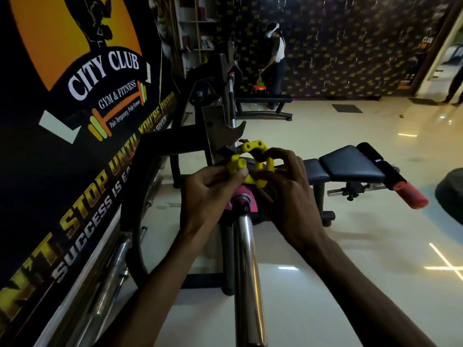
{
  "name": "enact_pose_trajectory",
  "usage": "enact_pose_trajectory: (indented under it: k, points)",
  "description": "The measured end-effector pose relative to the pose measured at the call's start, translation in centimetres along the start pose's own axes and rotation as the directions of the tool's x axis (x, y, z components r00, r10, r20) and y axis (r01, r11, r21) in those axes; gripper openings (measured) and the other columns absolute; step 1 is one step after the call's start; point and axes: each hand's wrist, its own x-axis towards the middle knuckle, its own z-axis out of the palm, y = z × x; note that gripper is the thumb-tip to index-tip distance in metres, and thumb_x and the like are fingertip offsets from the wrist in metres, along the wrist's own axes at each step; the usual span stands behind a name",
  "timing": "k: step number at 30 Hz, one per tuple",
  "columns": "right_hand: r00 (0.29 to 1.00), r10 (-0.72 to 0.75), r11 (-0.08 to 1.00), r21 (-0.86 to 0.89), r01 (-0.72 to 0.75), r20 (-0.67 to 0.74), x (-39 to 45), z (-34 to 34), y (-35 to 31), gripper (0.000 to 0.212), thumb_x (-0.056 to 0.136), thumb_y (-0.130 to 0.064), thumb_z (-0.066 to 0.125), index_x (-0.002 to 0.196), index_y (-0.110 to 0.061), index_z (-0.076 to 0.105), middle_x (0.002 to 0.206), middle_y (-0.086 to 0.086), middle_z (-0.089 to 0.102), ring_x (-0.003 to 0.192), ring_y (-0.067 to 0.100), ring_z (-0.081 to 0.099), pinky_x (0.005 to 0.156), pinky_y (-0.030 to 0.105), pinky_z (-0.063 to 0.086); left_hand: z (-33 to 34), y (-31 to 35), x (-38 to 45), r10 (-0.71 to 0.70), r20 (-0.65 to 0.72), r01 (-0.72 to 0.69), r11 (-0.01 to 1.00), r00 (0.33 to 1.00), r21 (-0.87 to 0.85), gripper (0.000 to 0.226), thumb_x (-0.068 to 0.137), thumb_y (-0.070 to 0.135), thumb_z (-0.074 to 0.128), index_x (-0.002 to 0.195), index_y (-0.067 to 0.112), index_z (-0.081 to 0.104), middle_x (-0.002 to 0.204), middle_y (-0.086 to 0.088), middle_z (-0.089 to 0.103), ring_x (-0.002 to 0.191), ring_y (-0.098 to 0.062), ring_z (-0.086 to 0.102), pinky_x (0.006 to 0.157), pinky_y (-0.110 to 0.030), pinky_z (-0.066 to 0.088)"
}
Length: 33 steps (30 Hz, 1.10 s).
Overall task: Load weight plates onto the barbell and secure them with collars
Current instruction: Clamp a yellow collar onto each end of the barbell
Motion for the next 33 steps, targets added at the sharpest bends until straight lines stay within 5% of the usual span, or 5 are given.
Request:
enact_pose_trajectory:
  k: [7, 12, 18, 28, 33]
  points:
    - [0.979, 0.201, 0.849, 0.506, -0.152, -0.042, -6.2, -4.0, -1.8, 0.057, 0.089, -0.034, 0.08, 0.141, -0.026, 0.058, 0.143, -0.003, 0.046, 0.124, 0.006, 0.059, 0.09, 0.017, 0.058, -1.3, 1.3, -8.0, 0.014, 0.027, -0.013, 0.999, 1.0, -0.034, 0.032, 0.086, 0.038, 0.075, 0.114, 0.024, 0.079, 0.109, 0.0, 0.08, 0.107, -0.017, 0.076, 0.091, -0.03, 0.06]
    - [0.929, 0.213, 0.616, 0.696, -0.369, 0.303, -10.6, -6.0, -3.6, 0.041, 0.099, -0.033, 0.067, 0.139, -0.029, 0.062, 0.124, -0.013, 0.073, 0.114, 0.007, 0.071, 0.093, 0.036, 0.062, -2.7, 1.9, -14.9, -0.063, 0.048, 0.064, 0.998, 0.997, -0.017, 0.036, 0.094, 0.021, 0.072, 0.127, 0.008, 0.072, 0.121, -0.008, 0.077, 0.12, -0.024, 0.07, 0.106, -0.044, 0.054]
    - [0.867, 0.225, 0.598, 0.64, -0.483, 0.444, -16.1, -6.6, -5.7, 0.042, 0.101, -0.031, 0.063, 0.143, -0.034, 0.059, 0.133, -0.01, 0.07, 0.121, 0.012, 0.068, 0.102, 0.046, 0.057, -4.9, 1.4, -21.3, -0.116, 0.113, 0.107, 0.991, 0.987, 0.085, 0.036, 0.094, 0.019, 0.069, 0.129, 0.015, 0.071, 0.122, 0.001, 0.077, 0.12, -0.013, 0.069, 0.094, -0.022, 0.055]
    - [0.836, 0.297, 0.673, 0.52, -0.526, 0.462, -23.5, -5.2, -6.9, 0.053, 0.101, -0.006, 0.06, 0.146, -0.035, 0.053, 0.139, -0.008, 0.06, 0.127, 0.006, 0.062, 0.09, 0.015, 0.055, -5.7, -3.1, -25.8, -0.21, 0.26, 0.172, 0.972, 0.942, 0.16, 0.051, 0.096, 0.03, 0.068, 0.145, 0.019, 0.056, 0.139, 0.001, 0.067, 0.133, -0.016, 0.061, 0.111, -0.041, 0.05]
    - [0.864, 0.337, 0.742, 0.459, -0.488, 0.373, -24.2, -4.2, -7.2, 0.053, 0.096, 0.008, 0.061, 0.142, -0.019, 0.059, 0.138, -0.002, 0.061, 0.129, 0.012, 0.061, 0.097, 0.031, 0.06, -5.5, -4.1, -25.1, -0.136, 0.271, 0.07, 0.968, 0.953, 0.239, 0.05, 0.101, 0.01, 0.063, 0.149, 0.013, 0.051, 0.147, -0.001, 0.053, 0.134, -0.009, 0.057, 0.112, -0.041, 0.05]
